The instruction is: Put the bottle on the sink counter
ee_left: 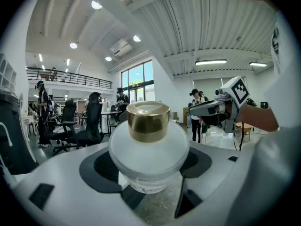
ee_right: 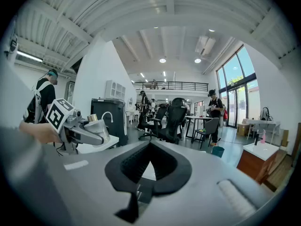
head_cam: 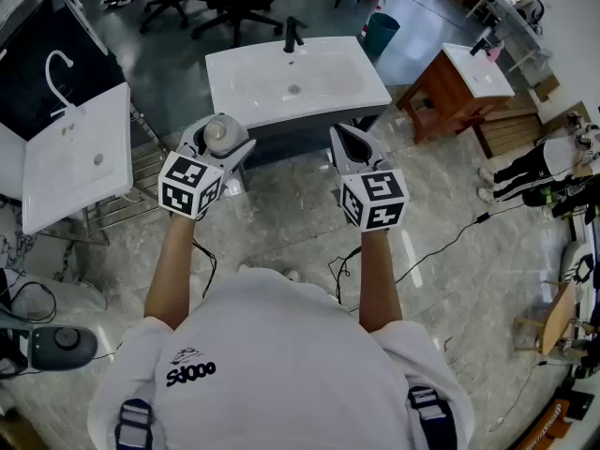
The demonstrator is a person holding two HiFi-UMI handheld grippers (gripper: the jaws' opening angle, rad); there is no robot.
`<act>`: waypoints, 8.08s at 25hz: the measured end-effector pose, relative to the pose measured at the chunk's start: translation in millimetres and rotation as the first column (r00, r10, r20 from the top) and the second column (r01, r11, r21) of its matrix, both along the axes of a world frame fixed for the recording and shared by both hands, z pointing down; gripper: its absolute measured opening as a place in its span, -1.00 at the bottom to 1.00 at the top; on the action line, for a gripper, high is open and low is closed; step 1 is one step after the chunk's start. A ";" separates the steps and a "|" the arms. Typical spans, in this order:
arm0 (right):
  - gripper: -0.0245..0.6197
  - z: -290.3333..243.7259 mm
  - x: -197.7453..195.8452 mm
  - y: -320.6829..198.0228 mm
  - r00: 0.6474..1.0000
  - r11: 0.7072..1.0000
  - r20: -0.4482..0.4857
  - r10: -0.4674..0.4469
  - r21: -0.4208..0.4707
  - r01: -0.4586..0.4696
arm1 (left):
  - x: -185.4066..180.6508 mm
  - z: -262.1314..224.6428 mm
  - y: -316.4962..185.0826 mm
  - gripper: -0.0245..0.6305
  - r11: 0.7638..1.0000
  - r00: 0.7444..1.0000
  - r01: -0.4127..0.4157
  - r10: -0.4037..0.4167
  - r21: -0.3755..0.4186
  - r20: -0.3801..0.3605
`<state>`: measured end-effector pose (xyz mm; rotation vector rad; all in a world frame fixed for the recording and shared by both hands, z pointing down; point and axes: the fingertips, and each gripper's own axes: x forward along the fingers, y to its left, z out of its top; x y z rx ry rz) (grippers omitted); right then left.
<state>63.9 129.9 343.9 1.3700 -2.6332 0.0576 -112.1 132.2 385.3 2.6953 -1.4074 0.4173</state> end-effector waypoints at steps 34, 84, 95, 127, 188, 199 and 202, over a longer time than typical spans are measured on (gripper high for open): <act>-0.90 11.3 64.9 -30.0 0.989 0.998 0.145 -0.022 -0.048 0.029 | 43.2 3.0 -16.7 0.11 0.992 0.992 0.125 -0.125 0.020 0.016; -0.90 69.0 9.8 -348.0 0.984 0.970 0.076 0.160 -0.199 -0.142 | -17.6 88.8 -375.0 0.11 0.987 0.999 -0.031 0.033 -0.158 0.008; -0.90 97.1 16.8 -387.7 0.994 0.965 0.103 -0.028 -0.257 0.053 | -9.7 125.2 -415.8 0.11 0.970 0.995 0.102 -0.096 -0.222 0.035; -0.90 145.8 20.1 -414.5 0.987 0.928 0.129 -0.093 -0.349 0.133 | 11.4 301.7 -513.0 0.11 0.916 0.979 0.197 -0.164 -0.348 0.123; -0.90 124.6 28.8 -444.4 0.981 0.938 0.094 -0.168 -0.292 0.188 | -23.3 274.3 -457.3 0.22 0.914 0.959 0.281 -0.255 -0.291 0.125; -0.90 97.7 15.4 -436.3 0.982 0.961 0.016 -0.188 -0.205 0.187 | -52.3 166.0 -419.5 -0.42 0.942 0.948 0.317 -0.317 -0.108 0.018; -0.90 86.3 8.8 -433.2 0.981 0.965 0.001 -0.196 -0.178 0.193 | -54.8 136.7 -414.2 -0.59 0.953 0.956 0.294 -0.292 -0.072 0.030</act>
